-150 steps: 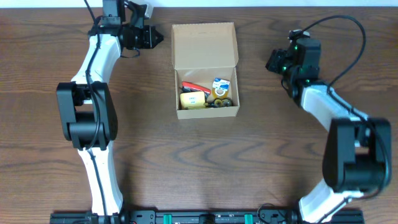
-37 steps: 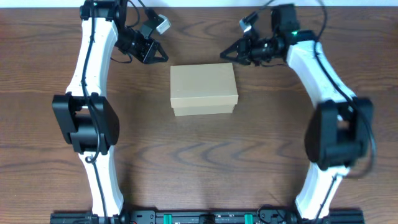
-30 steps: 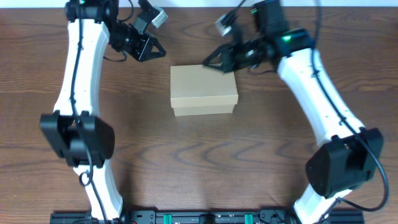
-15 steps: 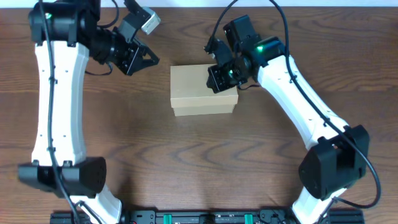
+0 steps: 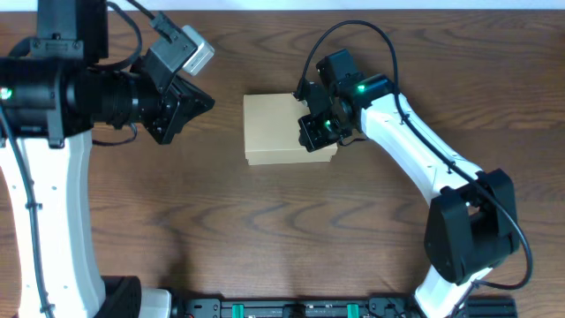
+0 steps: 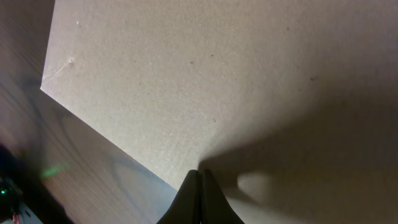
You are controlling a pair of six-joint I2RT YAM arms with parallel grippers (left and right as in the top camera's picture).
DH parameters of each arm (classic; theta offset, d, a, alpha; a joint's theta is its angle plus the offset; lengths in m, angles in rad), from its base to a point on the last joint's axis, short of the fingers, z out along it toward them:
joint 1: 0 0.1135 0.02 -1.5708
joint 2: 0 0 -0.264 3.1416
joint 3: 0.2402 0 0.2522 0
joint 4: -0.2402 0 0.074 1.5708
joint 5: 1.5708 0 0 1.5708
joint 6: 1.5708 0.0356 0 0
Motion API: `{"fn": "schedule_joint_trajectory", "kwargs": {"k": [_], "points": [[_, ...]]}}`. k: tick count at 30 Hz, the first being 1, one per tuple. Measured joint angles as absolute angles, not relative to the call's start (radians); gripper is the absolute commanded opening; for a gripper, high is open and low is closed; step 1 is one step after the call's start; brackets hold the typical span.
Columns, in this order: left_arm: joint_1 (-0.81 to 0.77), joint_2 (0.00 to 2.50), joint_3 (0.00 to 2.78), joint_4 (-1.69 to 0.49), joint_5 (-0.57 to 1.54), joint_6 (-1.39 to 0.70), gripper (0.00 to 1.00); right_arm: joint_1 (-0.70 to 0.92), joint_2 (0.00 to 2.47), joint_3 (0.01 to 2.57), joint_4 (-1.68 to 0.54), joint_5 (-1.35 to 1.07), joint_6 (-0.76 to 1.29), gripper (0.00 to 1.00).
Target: Pack container
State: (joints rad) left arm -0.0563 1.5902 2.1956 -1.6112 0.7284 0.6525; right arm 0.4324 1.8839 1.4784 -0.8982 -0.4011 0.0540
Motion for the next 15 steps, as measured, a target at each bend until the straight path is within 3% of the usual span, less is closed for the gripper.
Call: {"fn": "schedule_joint_trajectory", "kwargs": {"k": [9, 15], "points": [[-0.063, 1.442, 2.124, -1.611, 0.692, 0.575, 0.06, 0.432, 1.856, 1.477, -0.928, -0.435, 0.057, 0.01], [-0.063, 1.208, 1.995, -1.611, 0.674, 0.564, 0.06, 0.432, 1.578, 1.478, -1.065, -0.388, 0.070, 0.01]]}}
